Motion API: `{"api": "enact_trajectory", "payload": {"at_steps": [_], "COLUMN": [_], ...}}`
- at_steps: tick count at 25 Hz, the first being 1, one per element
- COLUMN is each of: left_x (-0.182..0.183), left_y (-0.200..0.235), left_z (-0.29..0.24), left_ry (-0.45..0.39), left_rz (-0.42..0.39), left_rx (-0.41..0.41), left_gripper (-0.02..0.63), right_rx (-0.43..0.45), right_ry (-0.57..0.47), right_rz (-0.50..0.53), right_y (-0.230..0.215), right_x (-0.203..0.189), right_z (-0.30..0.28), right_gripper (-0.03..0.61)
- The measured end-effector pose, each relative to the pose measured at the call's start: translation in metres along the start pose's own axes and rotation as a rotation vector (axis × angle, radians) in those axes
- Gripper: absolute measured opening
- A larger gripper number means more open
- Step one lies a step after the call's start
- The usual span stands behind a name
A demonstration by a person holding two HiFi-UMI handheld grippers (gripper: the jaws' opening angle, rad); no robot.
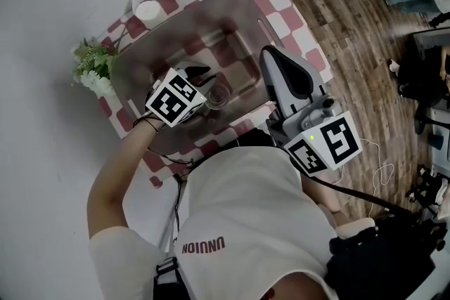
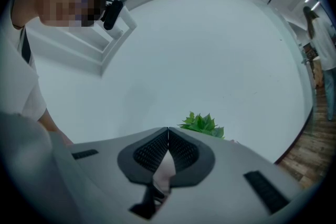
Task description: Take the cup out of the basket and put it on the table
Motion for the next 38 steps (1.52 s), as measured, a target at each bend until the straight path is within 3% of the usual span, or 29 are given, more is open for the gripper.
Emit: {"api": "enact_trajectory", "payload": {"at_steps": [26, 38], "left_x": [-0.022, -0.036], "left_y": [-0.001, 0.0], "left_z": [-0.032, -0.043], "left_ry": [0.242, 0.287], "left_rz": [-0.153, -0.15], "left_rx": [-0.103, -0.122], "left_gripper": [0.089, 0.089], "right_rx": [-0.023, -0.028], "right_ry": [-0.006, -0.005], "right_rz": [-0.027, -0.027], "right_y": [-0.002, -0.004], "right_x": [-0.002, -0.001], "right_z": [0.005, 0.005], "right_gripper": [0.017, 0.017]}}
Point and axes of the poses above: the fingertips, and each gripper's own axes: z backward along the fingers, y to its left, x out of its top, the point moved 6 cm from there along z, backward along the fingers, and after that the axes turned 7 degrees about z, right-handed, at the moved point
